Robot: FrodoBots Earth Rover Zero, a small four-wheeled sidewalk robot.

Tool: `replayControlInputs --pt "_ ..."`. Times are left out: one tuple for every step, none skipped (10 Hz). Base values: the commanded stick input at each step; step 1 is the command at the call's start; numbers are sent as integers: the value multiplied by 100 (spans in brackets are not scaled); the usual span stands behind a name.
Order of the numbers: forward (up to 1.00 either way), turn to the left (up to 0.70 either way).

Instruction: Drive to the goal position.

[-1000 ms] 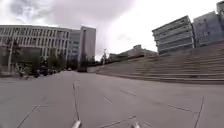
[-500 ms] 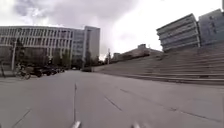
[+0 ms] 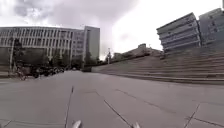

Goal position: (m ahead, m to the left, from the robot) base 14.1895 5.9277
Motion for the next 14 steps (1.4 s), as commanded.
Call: replayControlInputs --pt "70 0" --pt "70 0" --pt "70 0" --pt "70 0" --pt "70 0" --pt "70 0" --pt "70 0" --pt "70 0" --pt "70 0" --pt "70 0" --pt "70 0" --pt "70 0" --pt "70 0" --pt "70 0"
